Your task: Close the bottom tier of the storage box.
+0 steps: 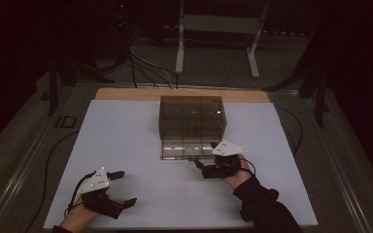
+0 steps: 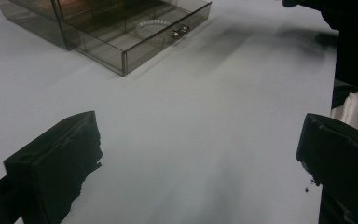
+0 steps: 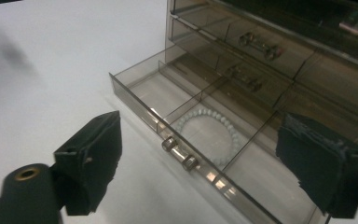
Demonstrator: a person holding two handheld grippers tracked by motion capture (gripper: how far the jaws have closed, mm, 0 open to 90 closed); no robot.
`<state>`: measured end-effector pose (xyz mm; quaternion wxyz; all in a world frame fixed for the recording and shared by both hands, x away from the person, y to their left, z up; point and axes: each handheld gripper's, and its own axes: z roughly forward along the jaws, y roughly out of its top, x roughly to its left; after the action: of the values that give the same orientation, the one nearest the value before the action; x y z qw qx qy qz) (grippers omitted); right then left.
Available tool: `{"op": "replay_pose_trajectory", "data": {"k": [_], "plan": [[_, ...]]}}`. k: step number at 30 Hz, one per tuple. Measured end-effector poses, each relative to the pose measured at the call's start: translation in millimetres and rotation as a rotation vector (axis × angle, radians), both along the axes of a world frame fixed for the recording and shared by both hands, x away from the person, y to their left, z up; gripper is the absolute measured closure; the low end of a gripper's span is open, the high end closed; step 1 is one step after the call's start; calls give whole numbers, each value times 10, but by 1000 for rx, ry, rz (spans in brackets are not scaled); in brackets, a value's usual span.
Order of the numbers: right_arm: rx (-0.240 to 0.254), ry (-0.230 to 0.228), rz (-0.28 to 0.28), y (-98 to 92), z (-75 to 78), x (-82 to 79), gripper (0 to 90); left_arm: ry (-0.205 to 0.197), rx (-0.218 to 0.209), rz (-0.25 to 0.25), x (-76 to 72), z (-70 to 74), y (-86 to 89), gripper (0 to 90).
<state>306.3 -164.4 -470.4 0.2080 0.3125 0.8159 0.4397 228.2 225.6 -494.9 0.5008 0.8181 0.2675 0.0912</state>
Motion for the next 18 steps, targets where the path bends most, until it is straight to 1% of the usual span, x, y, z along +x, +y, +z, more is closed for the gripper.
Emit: {"op": "replay_pose_trajectory", "data": {"k": [1,2,3,4,5,7,9,10,13,14,16,18], "plan": [[-8,-7,-17,6,-12,-10,238,0,1,0,-2,0,-2,0],[-11,-7,-26,9,-24,-20,270,0,2,-1,-3,-2,-3,0],[-10,2,-23,11,-37,-25,309,0,3,-1,-3,-2,-1,0],[-14,0,-30,12,-51,-34,394,0,1,0,-2,-1,1,0],[-17,0,-39,12,-65,-43,428,0,-2,1,-1,0,0,0],[-16,10,-51,10,-103,-49,535,2,0,0,-1,-3,-1,0],[-19,14,-56,10,-144,-62,605,1,0,1,0,-3,-2,0],[-33,14,-52,13,-164,-65,635,0,-1,1,0,-1,-2,0],[-48,30,-41,27,-213,-66,717,2,2,-1,-2,-4,-4,0],[-51,35,-40,35,-228,-64,737,2,2,1,-1,-3,-3,0],[-48,45,-40,41,-251,-51,810,2,-1,1,0,-2,-3,0],[-67,45,-31,54,-266,-34,865,3,3,0,1,-7,-4,0]]}}
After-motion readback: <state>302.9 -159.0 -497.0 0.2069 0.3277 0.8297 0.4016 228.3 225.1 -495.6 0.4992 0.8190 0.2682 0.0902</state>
